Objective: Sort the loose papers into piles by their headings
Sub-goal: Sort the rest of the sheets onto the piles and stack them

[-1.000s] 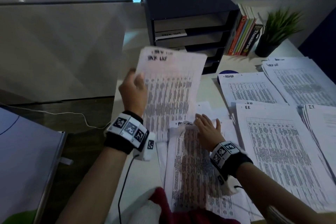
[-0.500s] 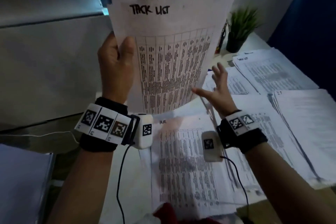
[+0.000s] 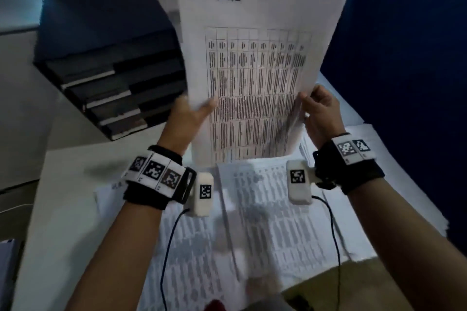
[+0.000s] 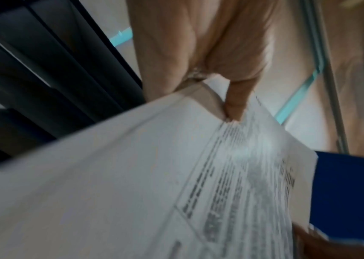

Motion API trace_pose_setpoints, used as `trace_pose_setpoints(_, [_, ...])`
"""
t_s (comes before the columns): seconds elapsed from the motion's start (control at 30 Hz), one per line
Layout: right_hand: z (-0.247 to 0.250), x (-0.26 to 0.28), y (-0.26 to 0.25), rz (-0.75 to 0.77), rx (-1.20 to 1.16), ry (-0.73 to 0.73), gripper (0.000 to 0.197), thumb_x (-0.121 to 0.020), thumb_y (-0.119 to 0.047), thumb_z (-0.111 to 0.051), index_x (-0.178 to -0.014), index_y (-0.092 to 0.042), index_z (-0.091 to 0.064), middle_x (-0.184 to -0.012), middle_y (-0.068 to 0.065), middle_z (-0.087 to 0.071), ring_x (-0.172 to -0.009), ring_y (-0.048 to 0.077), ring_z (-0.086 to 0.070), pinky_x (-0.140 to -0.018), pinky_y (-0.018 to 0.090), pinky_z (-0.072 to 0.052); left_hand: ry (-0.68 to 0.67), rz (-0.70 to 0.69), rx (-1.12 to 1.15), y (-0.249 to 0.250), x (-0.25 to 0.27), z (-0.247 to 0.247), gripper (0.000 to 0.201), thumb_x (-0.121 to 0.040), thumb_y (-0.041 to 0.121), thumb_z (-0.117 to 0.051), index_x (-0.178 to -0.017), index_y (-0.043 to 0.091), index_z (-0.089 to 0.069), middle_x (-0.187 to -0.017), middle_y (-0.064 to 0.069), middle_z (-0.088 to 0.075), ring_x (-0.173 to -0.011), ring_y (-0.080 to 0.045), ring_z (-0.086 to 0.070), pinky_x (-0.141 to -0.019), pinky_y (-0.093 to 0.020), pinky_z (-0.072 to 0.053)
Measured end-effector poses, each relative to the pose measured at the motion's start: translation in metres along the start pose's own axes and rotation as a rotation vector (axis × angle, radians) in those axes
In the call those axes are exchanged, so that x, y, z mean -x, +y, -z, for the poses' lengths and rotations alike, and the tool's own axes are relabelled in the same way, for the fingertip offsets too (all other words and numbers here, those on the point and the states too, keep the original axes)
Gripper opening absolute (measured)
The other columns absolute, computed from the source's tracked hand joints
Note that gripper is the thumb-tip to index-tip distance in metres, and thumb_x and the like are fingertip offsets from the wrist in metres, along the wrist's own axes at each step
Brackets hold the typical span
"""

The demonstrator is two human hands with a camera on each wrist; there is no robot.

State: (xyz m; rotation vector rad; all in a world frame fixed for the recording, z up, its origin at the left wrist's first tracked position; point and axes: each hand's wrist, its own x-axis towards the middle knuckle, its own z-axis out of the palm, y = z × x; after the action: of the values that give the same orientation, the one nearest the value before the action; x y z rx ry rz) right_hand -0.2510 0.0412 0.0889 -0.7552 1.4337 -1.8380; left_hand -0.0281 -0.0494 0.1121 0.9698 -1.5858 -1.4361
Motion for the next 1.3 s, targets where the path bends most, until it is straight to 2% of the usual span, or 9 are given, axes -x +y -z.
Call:
trace_pose_setpoints(0.1, [0.04, -0.036, 0.001, 0.045, 0.169, 0.016, 0.027, -0.085, 0.011, -0.05, -0.077, -0.014, -0.057, -0.064, -0.014, -0.066, -0.063, 0.002, -0.059, -0.063, 0.019, -0.047, 0.084, -0.042, -0.205, -0.012, -0.02, -0.045, 0.023, -0.092, 0.015, -0.054, -0.115, 0.013, -0.059, -0.105, 0.001, -0.06, -0.095, -0.009, -0.057, -0.079, -0.01, -0.044])
trace_pose_setpoints(0.2, [0.072, -0.067, 0.014, 0.021, 0.696, -0.157, 0.027, -0.076, 0.01, -0.064, -0.099, -0.005, -0.061, -0.087, -0.004, -0.067, -0.084, 0.011, -0.06, -0.081, 0.03, -0.045, 0.209, -0.037, -0.311, -0.014, -0.042, -0.076, 0.028, -0.095, 0.013, -0.048, -0.117, -0.002, -0.058, -0.112, -0.011, -0.062, -0.101, -0.018, -0.058, -0.075, -0.014, -0.04])
trace_pose_setpoints(0.3, [0.099, -0.08, 0.037, -0.229, 1.42, -0.45, 0.071, -0.074, -0.014, -0.076, -0.136, -0.018, -0.041, -0.13, 0.0, -0.053, -0.123, 0.021, -0.046, -0.106, 0.043, -0.031, 0.281, -0.005, -0.361, -0.02, -0.065, -0.1, 0.028, -0.095, 0.013, -0.045, -0.11, -0.007, -0.059, -0.112, -0.02, -0.063, -0.104, -0.032, -0.059, -0.079, -0.027, -0.044])
trace_pose_setpoints(0.43, [0.114, -0.074, 0.064, -0.363, 1.823, -0.764, 0.098, -0.066, -0.028, -0.081, -0.144, -0.024, -0.022, -0.147, -0.001, -0.031, -0.137, 0.026, -0.024, -0.107, 0.06, -0.017, 0.269, 0.018, -0.4, -0.023, -0.078, -0.128, 0.028, -0.097, 0.008, -0.04, -0.117, -0.006, -0.054, -0.106, -0.005, -0.057, -0.093, -0.018, -0.053, -0.065, -0.008, -0.031])
trace_pose_setpoints(0.63, [0.122, -0.067, 0.073, -0.174, 1.874, -0.79, 0.057, -0.08, -0.017, -0.064, -0.133, -0.025, -0.045, -0.129, 0.003, -0.04, -0.129, 0.026, -0.028, -0.108, 0.061, -0.014, 0.247, 0.133, -0.275, -0.041, -0.094, -0.161, 0.031, -0.097, 0.005, -0.037, -0.125, 0.0, -0.049, -0.107, 0.003, -0.046, -0.095, -0.009, -0.042, -0.056, 0.002, -0.032])
trace_pose_setpoints(0.8, [0.134, -0.051, 0.07, 0.018, 1.829, -0.742, 0.039, -0.085, -0.016, -0.053, -0.124, -0.022, -0.051, -0.128, 0.0, -0.048, -0.127, 0.021, -0.036, -0.108, 0.048, -0.016, 0.15, 0.36, -0.29, -0.076, -0.105, -0.191, 0.033, -0.094, 0.005, -0.037, -0.124, 0.002, -0.051, -0.12, -0.015, -0.056, -0.105, -0.027, -0.053, -0.083, -0.027, -0.041])
trace_pose_setpoints(1.0, [0.158, -0.019, 0.084, 0.457, 1.666, -0.432, 0.013, -0.063, -0.006, -0.054, -0.07, -0.016, -0.056, -0.066, -0.001, -0.059, -0.067, 0.023, -0.061, -0.087, 0.045, -0.032, 0.032, 0.557, -0.432, -0.099, -0.101, -0.236, 0.039, -0.096, 0.002, -0.032, -0.135, 0.001, -0.038, -0.137, -0.015, -0.045, -0.121, -0.033, -0.046, -0.093, -0.034, -0.038])
trace_pose_setpoints(1.13, [0.164, -0.014, 0.093, 0.512, 1.694, -0.37, 0.041, -0.047, -0.004, -0.078, -0.075, -0.018, -0.051, -0.071, -0.002, -0.058, -0.074, 0.022, -0.057, -0.089, 0.046, -0.024, -0.027, 0.632, -0.491, -0.115, -0.101, -0.252, 0.041, -0.093, 0.004, -0.038, -0.134, 0.001, -0.036, -0.133, -0.018, -0.047, -0.116, -0.034, -0.049, -0.081, -0.03, -0.039])
trace_pose_setpoints(1.3, [0.155, -0.027, 0.09, 0.207, 1.805, -0.388, 0.094, -0.034, -0.015, -0.089, -0.116, -0.024, -0.044, -0.112, 0.002, -0.063, -0.106, 0.025, -0.055, -0.086, 0.061, -0.042, -0.026, 0.658, -0.517, -0.119, -0.1, -0.252, 0.054, -0.091, 0.008, -0.044, -0.14, 0.0, -0.022, -0.139, -0.021, -0.04, -0.122, -0.036, -0.046, -0.095, -0.036, -0.041])
